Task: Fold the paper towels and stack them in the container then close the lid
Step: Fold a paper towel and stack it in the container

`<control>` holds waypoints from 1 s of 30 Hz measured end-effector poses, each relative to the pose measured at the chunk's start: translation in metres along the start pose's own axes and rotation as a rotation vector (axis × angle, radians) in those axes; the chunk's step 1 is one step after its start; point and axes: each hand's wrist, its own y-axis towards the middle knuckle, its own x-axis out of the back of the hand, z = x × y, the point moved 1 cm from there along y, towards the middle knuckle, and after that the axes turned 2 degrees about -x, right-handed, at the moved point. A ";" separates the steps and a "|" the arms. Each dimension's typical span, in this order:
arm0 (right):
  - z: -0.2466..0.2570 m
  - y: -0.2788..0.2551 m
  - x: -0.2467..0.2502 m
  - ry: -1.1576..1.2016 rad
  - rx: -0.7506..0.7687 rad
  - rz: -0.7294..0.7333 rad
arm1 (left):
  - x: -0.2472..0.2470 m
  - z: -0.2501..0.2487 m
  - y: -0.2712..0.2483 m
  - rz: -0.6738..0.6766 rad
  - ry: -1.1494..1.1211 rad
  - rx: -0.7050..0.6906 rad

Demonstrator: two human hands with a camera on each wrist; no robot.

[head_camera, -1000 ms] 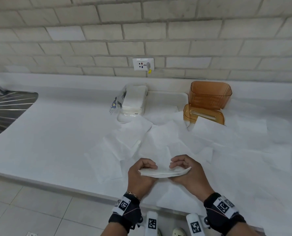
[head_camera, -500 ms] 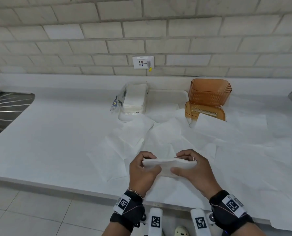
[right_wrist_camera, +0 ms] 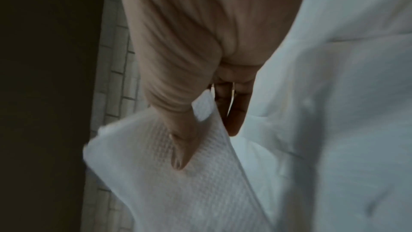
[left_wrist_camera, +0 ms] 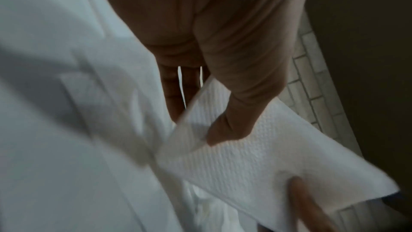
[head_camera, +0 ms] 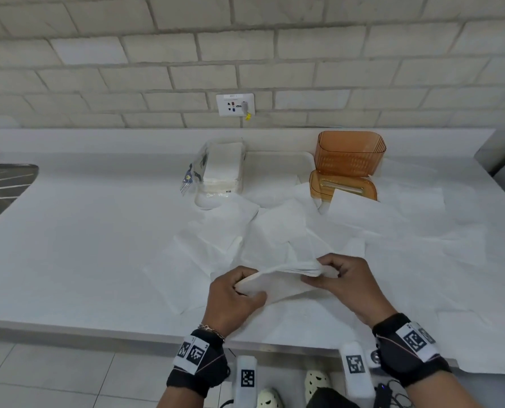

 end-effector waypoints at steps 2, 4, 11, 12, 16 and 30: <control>0.019 0.002 -0.003 0.012 0.035 0.021 | 0.005 -0.006 -0.001 0.064 0.059 -0.056; 0.034 0.004 -0.012 0.030 0.061 0.059 | 0.000 -0.014 -0.002 0.112 0.095 -0.066; 0.030 0.005 -0.037 0.133 0.021 0.208 | -0.029 -0.028 -0.005 0.027 -0.185 0.051; 0.025 0.005 -0.038 0.127 -0.002 0.230 | -0.031 -0.025 -0.005 0.010 -0.171 0.068; 0.000 0.003 -0.045 0.085 -0.078 0.270 | -0.043 -0.012 -0.011 0.010 0.008 0.001; 0.000 0.021 -0.016 0.121 -0.173 0.343 | -0.050 -0.034 0.000 -0.062 -0.165 0.172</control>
